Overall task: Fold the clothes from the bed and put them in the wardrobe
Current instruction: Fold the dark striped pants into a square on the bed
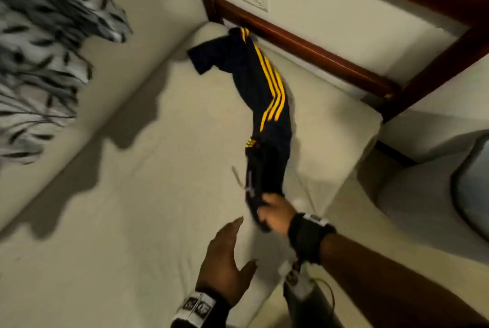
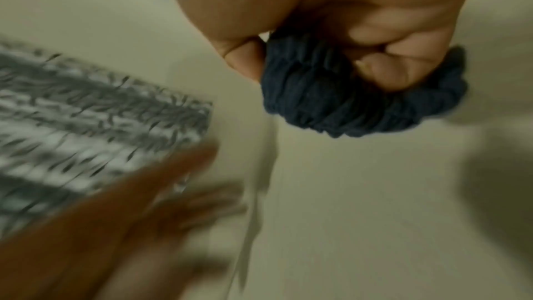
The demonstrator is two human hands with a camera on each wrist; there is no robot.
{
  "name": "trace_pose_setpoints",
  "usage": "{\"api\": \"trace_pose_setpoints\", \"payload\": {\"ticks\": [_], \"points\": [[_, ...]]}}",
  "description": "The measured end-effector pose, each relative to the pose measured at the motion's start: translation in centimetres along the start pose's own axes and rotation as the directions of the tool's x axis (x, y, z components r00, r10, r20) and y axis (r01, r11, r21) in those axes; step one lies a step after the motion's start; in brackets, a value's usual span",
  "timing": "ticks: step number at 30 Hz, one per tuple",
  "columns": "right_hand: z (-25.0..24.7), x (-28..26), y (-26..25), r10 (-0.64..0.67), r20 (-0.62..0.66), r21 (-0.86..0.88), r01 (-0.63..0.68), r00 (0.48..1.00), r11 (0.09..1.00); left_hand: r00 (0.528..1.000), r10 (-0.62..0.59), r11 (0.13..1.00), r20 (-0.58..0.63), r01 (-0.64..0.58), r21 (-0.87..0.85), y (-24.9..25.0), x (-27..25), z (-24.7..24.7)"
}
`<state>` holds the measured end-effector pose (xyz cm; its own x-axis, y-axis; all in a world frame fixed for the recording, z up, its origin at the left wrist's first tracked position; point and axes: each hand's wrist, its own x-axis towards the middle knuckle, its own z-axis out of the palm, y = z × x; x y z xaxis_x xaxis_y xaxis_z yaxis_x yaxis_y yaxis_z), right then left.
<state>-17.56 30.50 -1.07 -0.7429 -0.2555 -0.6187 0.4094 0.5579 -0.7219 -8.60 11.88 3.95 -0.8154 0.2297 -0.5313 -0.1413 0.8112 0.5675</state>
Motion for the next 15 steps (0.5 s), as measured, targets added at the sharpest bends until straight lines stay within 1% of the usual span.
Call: {"api": "trace_pose_setpoints", "payload": {"ticks": [1,2,3,4,5,6,7,8,9,11,12,13,14,15], "points": [[3.8,-3.1,-2.9,-0.109,0.172,-0.146,0.135,0.979,0.98,0.997,0.071,0.994,-0.039,-0.067,0.085,-0.6,-1.6,-1.4],[7.1,-5.6,-5.1,-0.106,0.271,-0.165,0.154,0.957,0.974,0.983,0.173,0.973,-0.058,-0.161,0.165,-1.2,-3.5,-3.0],[9.5,-8.3,-6.8,-0.168,0.349,-0.144,0.23,0.922,0.962,0.963,0.265,0.944,-0.04,-0.251,0.214,-1.8,-5.3,-4.3],[11.4,-10.8,-8.3,-0.226,0.442,-0.153,0.321,0.868,0.935,0.948,0.319,0.922,-0.015,-0.306,0.235,-2.4,-7.9,-5.9],[12.7,-12.8,-9.9,-0.255,0.52,-0.191,0.402,0.815,0.896,0.941,0.337,0.911,0.008,-0.329,0.247,-2.7,-11.0,-7.5],[13.6,-15.2,-12.1,-0.284,0.572,-0.221,0.478,0.769,0.85,0.943,0.331,0.907,0.031,-0.327,0.264,-3.2,-14.3,-8.8],[14.3,-17.4,-14.5,-0.271,0.61,-0.298,0.533,0.745,0.792,0.951,0.303,0.905,0.06,-0.307,0.294,-3.5,-17.5,-10.0],[14.8,-19.0,-16.2,-0.25,0.62,-0.359,0.552,0.744,0.753,0.961,0.258,0.907,0.097,-0.275,0.32,-3.9,-19.8,-10.9],[15.7,-20.7,-17.8,-0.263,0.627,-0.393,0.59,0.733,0.705,0.972,0.218,0.912,0.092,-0.236,0.335,-4.5,-22.6,-11.8],[17.4,-23.2,-21.1,-0.37,0.626,-0.402,0.691,0.686,0.601,0.985,0.17,0.935,-0.007,-0.159,0.316,-6.1,-27.1,-14.1],[18.0,-24.3,-23.3,-0.401,0.62,-0.42,0.717,0.675,0.556,0.988,0.143,0.953,-0.049,-0.124,0.277,-7.1,-29.3,-15.6],[18.0,-24.8,-25.4,-0.422,0.61,-0.452,0.732,0.671,0.511,0.989,0.135,0.966,-0.067,-0.116,0.232,-7.6,-30.8,-17.1],[17.9,-25.7,-28.1,-0.443,0.611,-0.471,0.751,0.656,0.462,0.984,0.144,0.978,-0.104,-0.126,0.166,-8.5,-32.5,-18.5],[17.6,-26.6,-30.8,-0.448,0.617,-0.476,0.76,0.647,0.442,0.978,0.15,0.988,-0.144,-0.144,0.054,-8.8,-34.4,-19.9]]}}
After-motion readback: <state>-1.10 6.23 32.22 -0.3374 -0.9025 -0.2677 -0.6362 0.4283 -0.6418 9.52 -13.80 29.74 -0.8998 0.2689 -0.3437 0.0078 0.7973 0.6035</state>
